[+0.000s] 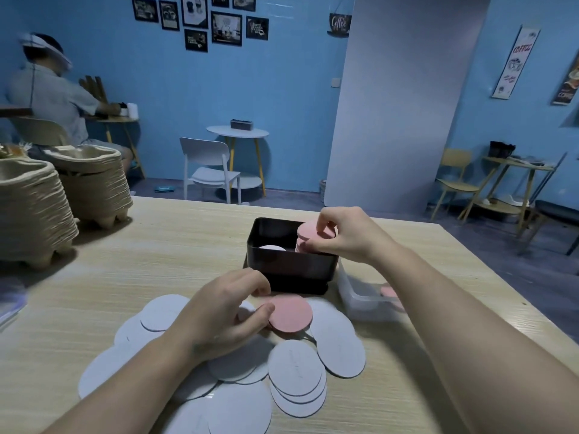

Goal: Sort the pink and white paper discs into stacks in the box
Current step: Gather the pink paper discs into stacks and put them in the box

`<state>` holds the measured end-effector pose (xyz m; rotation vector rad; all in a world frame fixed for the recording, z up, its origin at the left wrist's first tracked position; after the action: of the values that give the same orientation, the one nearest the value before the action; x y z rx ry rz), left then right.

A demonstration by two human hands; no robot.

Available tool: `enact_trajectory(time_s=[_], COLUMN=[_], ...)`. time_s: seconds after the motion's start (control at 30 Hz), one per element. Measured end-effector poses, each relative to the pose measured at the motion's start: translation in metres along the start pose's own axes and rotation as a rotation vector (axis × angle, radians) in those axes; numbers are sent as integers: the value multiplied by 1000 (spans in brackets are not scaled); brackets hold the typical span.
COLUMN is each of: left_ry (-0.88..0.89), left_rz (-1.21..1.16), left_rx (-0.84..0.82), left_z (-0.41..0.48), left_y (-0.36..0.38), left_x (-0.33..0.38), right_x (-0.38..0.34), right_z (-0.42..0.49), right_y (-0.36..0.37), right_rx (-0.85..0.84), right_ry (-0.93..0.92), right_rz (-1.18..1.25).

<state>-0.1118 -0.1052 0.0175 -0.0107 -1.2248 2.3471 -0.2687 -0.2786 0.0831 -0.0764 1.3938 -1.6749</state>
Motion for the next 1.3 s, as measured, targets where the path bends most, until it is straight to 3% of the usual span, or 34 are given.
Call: enact_trajectory(time_s=[0.3, 0.6, 0.77, 0.87, 1.0, 1.1, 1.3], left_ry=[2, -12, -37, -50, -81, -98, -122], left_rz=[-34, -33, -42, -27, 1, -5, -28], left_rx=[-35, -56, -57, -44, -50, -95, -161], left_z=[-3, -4, -4, -3, -3, -4, 0], left_y=[5, 5, 4, 1, -1, 4, 13], left_x=[1, 1, -4, -8, -15, -16, -15], right_x=[5, -3, -44, -70, -67, -50, -43], right_z=[8, 10, -24, -63, -104, -119, -120], right_y=[18, 20, 5, 23, 58, 78, 82], right_rx=[-129, -101, 65, -2, -67, -138, -164], right_ry=[44, 3, -246, -385, -276, -139, -98], right_rz=[-172, -147, -13, 95, 155, 54, 3])
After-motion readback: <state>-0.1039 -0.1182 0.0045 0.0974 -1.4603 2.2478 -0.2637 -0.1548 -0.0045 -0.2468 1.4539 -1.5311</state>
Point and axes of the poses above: each hand's wrist, its own z-axis towards the middle knuckle, its own y-axis out of the palm, x = y × z, the point moved 9 cm from there along z, towards the middle knuckle, and after that the axes turned 10 degrees about z, right-handed, at the moved point
